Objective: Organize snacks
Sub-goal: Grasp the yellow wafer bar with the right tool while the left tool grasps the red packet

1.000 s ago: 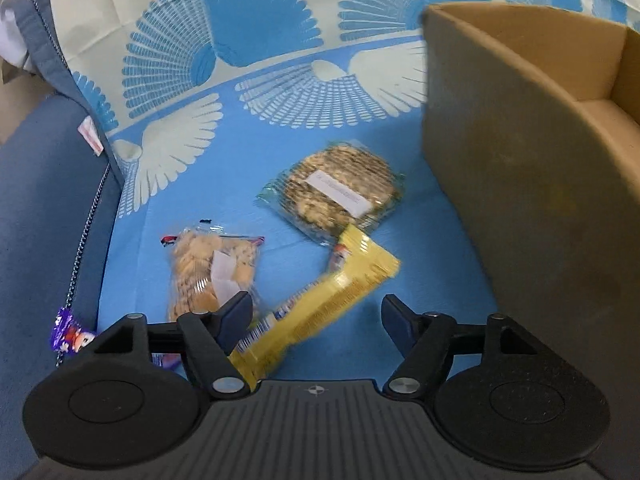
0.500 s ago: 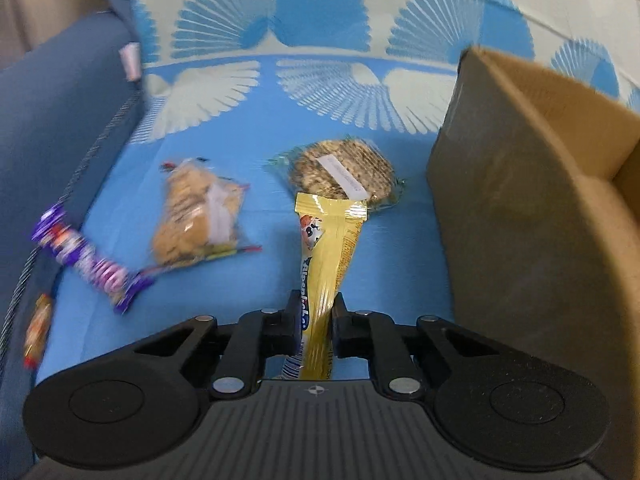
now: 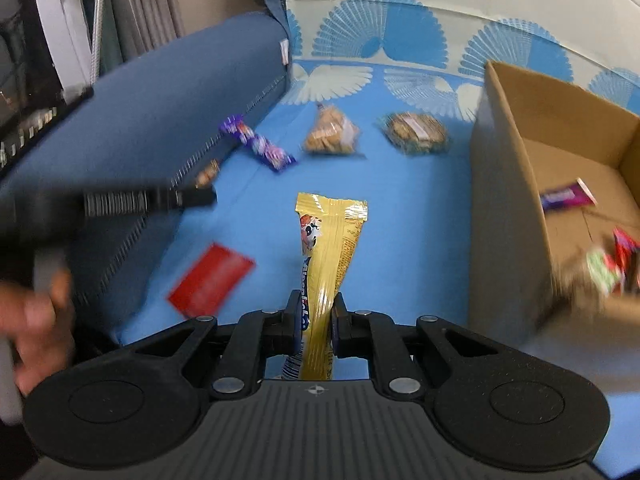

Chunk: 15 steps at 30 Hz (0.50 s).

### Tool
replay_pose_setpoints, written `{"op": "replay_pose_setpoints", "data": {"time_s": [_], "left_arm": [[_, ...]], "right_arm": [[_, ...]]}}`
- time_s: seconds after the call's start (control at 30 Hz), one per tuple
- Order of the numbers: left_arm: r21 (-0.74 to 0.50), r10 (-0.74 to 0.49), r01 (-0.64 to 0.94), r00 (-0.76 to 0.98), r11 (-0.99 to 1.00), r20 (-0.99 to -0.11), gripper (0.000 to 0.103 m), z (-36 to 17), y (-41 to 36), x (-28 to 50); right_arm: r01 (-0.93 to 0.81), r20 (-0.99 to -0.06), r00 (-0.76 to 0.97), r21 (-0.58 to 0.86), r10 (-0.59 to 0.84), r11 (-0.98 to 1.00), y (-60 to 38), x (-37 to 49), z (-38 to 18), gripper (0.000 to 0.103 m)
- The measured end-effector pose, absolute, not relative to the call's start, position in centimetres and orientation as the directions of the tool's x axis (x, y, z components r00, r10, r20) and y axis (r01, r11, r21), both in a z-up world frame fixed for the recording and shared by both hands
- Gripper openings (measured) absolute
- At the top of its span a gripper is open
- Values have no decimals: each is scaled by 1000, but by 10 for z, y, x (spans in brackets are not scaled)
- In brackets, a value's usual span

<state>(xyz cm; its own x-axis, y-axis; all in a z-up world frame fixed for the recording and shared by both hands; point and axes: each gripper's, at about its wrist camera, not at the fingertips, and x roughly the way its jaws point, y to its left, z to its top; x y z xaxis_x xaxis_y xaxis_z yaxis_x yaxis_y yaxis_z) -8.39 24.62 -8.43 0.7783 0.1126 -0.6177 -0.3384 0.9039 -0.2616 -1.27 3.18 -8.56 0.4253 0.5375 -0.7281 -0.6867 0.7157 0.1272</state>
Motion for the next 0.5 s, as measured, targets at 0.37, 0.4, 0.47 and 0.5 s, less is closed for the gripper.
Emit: {"op": "replay_pose_setpoints", "data": {"time_s": [0.37, 0.4, 0.47, 0.5], "left_arm": [[-169, 116, -364, 643, 916, -757, 78, -102, 240, -60], [-157, 118, -365, 628, 918, -769, 78, -104, 238, -58], [-133, 125, -368, 599, 920, -791, 78, -107, 236, -54], [-120, 131, -371, 586, 921, -800, 78, -108, 235, -53]], "right_arm": [[-649, -787, 425, 80, 448, 756, 26, -8, -129, 14], [-645, -786, 420, 94, 454, 759, 24, -5, -130, 14], [-637, -785, 415, 111, 461, 763, 22, -2, -130, 16], [-634, -784, 414, 116, 462, 765, 21, -1, -131, 16]]}}
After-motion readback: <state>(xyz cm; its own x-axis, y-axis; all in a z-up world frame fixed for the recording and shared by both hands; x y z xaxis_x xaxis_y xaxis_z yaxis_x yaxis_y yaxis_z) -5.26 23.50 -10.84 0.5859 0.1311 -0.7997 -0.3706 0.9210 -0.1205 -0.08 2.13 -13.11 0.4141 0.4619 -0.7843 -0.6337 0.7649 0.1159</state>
